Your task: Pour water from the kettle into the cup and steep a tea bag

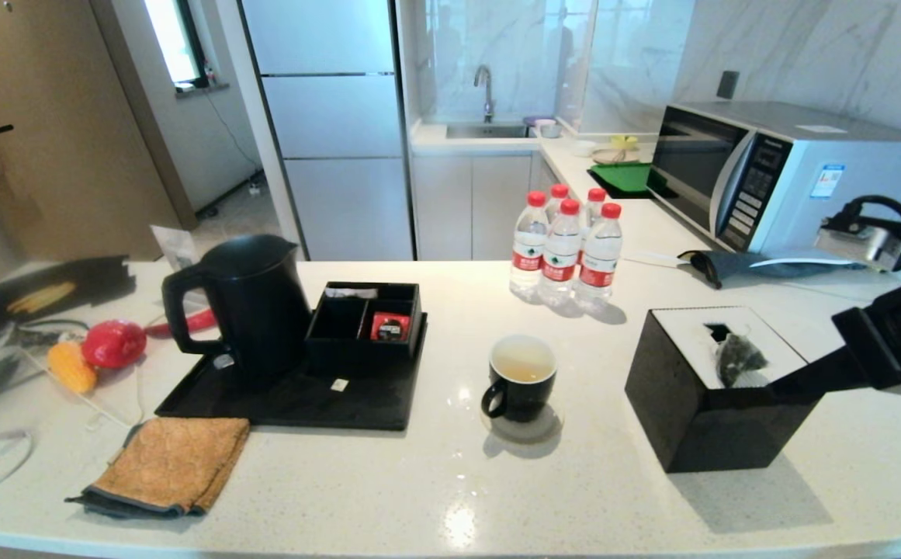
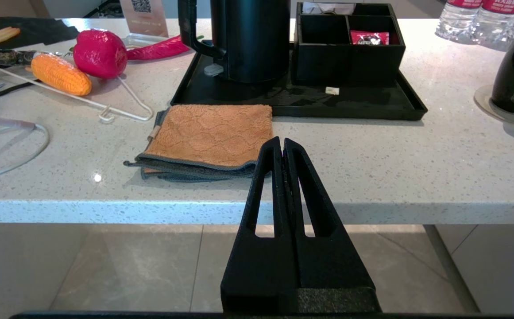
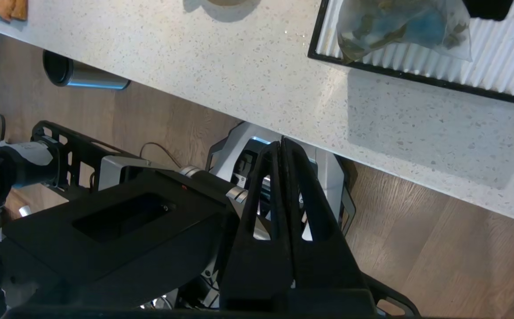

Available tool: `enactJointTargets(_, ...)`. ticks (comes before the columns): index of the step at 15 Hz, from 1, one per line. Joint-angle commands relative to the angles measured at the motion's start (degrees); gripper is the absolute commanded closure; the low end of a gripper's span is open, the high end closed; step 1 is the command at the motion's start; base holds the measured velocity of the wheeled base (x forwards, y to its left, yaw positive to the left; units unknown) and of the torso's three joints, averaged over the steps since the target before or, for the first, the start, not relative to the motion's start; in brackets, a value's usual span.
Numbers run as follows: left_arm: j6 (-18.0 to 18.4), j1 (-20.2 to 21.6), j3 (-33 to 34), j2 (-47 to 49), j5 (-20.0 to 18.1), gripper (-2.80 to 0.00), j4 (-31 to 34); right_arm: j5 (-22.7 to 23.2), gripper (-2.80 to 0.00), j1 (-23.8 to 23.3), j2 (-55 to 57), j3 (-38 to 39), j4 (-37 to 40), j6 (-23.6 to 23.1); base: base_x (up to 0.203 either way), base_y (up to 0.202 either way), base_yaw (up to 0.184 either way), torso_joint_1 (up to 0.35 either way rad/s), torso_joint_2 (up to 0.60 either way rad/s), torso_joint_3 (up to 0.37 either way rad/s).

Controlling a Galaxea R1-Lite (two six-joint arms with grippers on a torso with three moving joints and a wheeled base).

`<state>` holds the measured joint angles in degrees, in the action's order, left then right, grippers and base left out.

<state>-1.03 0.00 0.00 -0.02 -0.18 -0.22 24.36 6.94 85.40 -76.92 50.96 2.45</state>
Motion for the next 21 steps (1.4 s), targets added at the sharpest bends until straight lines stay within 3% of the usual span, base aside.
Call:
enactJointTargets(1, 0.0, 0.0, 0.0, 0.1, 0.0, 0.00, 0.0, 0.1, 0.00, 0.0, 0.4, 0.1, 0.2, -0.1, 0.000, 0.000, 0.000, 0.000, 0.00, 0.000)
enactJointTargets(21, 0.0, 0.0, 0.0, 0.1, 0.0, 0.00, 0.0, -2.7, 0.00, -0.7, 7.7, -0.5, -3.2, 0.2, 0.000, 0.000, 0.000, 0.000, 0.00, 0.000)
